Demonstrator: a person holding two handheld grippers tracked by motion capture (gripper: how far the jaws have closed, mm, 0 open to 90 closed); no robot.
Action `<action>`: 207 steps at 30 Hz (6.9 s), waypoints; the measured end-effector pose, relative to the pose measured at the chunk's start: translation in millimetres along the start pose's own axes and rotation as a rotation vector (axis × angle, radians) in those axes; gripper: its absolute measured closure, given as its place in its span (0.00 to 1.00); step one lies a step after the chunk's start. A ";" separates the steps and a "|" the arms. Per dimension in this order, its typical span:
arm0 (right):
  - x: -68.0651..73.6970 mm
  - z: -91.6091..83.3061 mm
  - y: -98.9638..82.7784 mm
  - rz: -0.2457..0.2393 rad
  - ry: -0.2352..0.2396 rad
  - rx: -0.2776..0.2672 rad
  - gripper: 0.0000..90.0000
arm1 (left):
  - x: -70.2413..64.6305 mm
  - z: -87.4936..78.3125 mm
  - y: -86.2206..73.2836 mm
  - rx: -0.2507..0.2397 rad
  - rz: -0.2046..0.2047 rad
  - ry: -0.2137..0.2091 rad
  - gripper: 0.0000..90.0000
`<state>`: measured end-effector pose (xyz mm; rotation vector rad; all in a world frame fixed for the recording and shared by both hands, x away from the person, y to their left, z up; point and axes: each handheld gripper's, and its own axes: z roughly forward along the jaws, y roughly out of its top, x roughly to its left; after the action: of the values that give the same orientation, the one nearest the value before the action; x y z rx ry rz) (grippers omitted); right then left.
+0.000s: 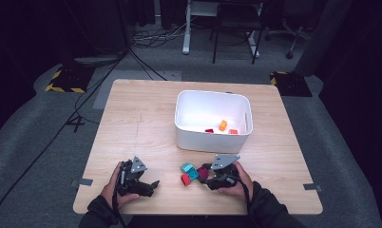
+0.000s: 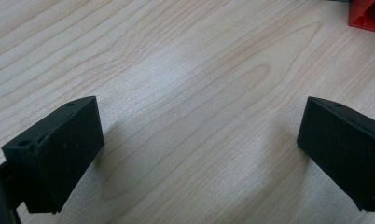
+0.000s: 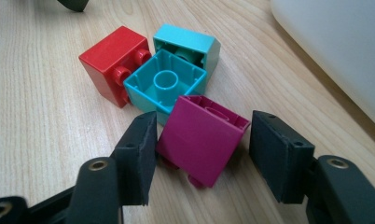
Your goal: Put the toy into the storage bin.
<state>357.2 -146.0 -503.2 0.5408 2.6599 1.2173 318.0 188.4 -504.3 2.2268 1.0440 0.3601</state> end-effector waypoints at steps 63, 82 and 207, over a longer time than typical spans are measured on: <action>-32.2 -111.8 -18.5 0.085 -0.169 -0.086 0.66 | 0.3 -0.1 0.4 0.003 -0.001 -0.005 0.01; -36.3 -155.0 9.6 0.071 -0.211 -0.145 0.66 | 0.3 0.0 0.4 0.002 -0.001 -0.006 0.01; -35.5 -147.5 81.0 0.003 -0.229 -0.221 0.38 | 0.0 -0.1 0.2 0.001 -0.002 0.001 0.01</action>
<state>366.9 -213.9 -345.5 0.6065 2.3026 1.3402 318.0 188.3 -504.1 2.2265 1.0472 0.3598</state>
